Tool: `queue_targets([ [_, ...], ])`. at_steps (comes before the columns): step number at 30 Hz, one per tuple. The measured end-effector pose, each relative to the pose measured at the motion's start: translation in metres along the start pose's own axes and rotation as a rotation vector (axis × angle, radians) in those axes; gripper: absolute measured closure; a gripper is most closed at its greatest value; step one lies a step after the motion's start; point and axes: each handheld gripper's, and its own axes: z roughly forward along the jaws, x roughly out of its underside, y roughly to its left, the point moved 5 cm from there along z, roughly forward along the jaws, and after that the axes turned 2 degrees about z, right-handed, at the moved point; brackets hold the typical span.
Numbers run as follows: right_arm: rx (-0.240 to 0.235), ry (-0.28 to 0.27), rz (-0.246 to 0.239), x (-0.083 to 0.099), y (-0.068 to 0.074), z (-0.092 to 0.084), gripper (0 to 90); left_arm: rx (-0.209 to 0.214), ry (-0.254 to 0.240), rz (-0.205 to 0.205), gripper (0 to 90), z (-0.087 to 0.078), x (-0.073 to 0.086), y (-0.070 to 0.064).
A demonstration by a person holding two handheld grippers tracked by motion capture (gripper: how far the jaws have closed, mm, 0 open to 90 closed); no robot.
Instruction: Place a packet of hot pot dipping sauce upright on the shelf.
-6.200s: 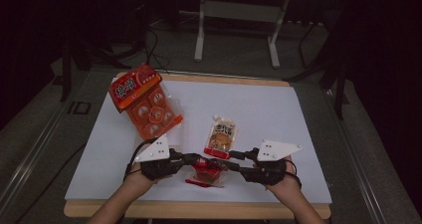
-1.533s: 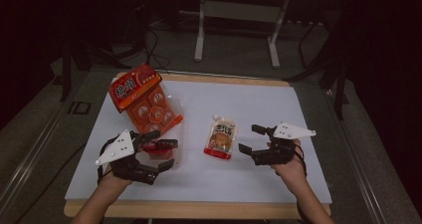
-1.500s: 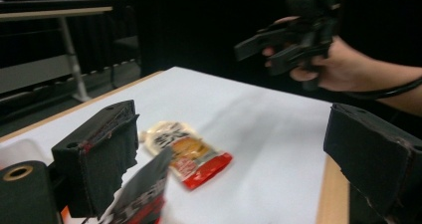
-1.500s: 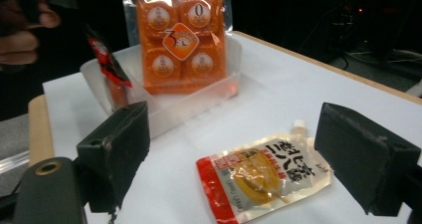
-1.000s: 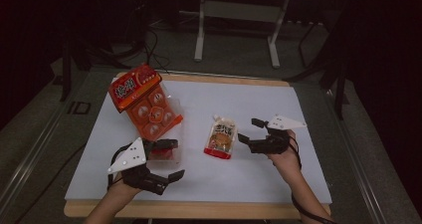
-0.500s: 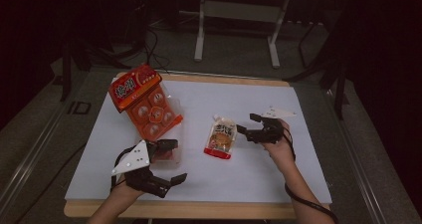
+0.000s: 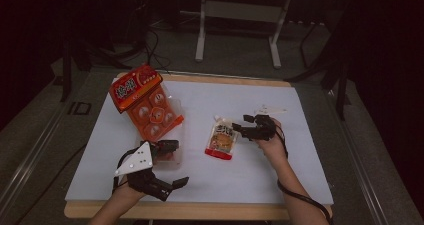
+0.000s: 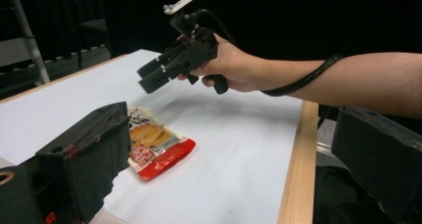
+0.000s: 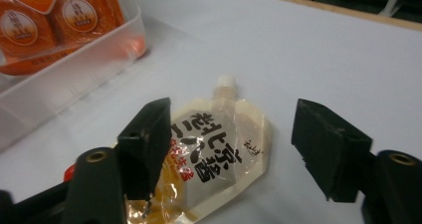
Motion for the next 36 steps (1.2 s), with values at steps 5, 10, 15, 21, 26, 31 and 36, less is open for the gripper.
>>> queue_targets([
  [5,0.012,0.032,0.006,0.002,-0.002,0.011,34.5,-0.003,0.006,0.014,2.7,0.0,0.0,-0.001],
  [10,0.027,0.044,0.014,0.003,-0.008,0.022,42.7,0.006,0.012,0.01,2.6,0.001,0.001,0.0],
  [15,0.052,0.083,0.054,0.01,-0.015,0.034,46.8,0.008,0.017,0.015,2.7,0.002,0.002,-0.002],
  [21,0.064,0.114,0.053,0.014,-0.018,0.042,49.8,0.012,0.014,0.008,2.7,0.003,0.002,-0.002],
  [26,0.073,0.155,0.05,0.02,-0.02,0.048,54.8,0.01,0.015,0.002,2.7,0.003,0.003,0.0],
  [31,0.092,0.17,0.018,0.022,-0.017,0.05,59.9,0.011,0.014,-0.002,2.8,0.003,0.004,0.0],
  [36,0.094,0.195,0.008,0.021,-0.013,0.051,75.8,0.013,0.015,0.002,2.8,0.003,0.003,-0.001],
])
